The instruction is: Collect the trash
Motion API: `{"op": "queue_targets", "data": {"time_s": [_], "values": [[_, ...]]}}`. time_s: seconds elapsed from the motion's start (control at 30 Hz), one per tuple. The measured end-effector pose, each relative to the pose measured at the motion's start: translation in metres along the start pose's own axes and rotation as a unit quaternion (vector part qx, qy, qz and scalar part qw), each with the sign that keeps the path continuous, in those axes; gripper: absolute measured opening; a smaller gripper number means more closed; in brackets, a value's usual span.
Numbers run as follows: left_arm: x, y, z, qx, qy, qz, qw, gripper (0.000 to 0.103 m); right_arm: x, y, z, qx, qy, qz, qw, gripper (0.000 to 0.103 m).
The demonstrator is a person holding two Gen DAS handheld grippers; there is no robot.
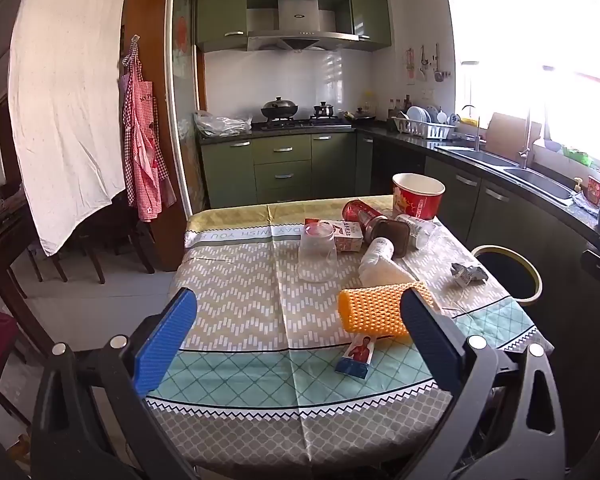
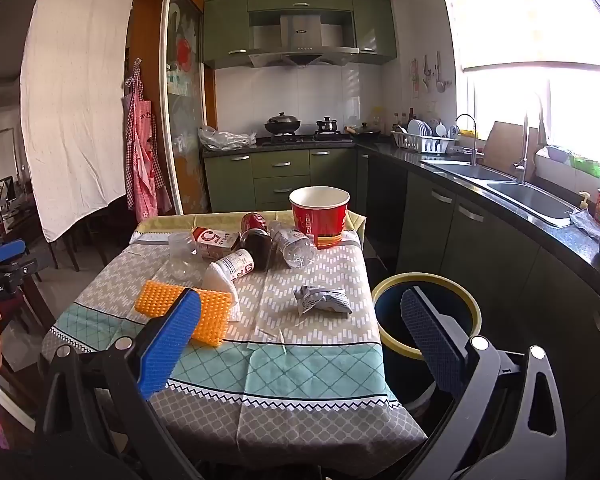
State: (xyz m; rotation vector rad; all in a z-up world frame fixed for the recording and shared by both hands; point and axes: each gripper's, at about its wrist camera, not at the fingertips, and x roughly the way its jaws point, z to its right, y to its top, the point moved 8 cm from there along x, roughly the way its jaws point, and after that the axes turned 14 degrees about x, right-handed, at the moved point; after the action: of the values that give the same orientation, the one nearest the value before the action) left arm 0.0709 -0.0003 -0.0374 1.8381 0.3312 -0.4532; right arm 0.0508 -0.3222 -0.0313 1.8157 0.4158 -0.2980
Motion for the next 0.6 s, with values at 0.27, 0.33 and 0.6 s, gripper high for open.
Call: {"op": "queue_targets", "data": {"time_s": [0.27, 0.33, 0.6], "values": [[-0.0004, 0.0007, -0.0004, -0.005, -0.003, 0.004, 1.0, 0.097, 0.0005, 0.0004, -0.0004, -0.001, 0.0, -0.003, 1.0, 0.099], [-0.0002, 0.0006, -0.0006, -0.005, -0.004, 0.003, 1.0, 0.097, -0.0005, 0.0016, -0.0004, 0.0, -0.001, -0.003, 1.0, 0.099], [0.0004, 0.0031, 0.0024, -0.004, -0.005, 0.0, 1.0, 0.097, 0.0064, -0.0034, -0.0003, -0.001, -0.001, -0.006, 1.0, 0.099]]}}
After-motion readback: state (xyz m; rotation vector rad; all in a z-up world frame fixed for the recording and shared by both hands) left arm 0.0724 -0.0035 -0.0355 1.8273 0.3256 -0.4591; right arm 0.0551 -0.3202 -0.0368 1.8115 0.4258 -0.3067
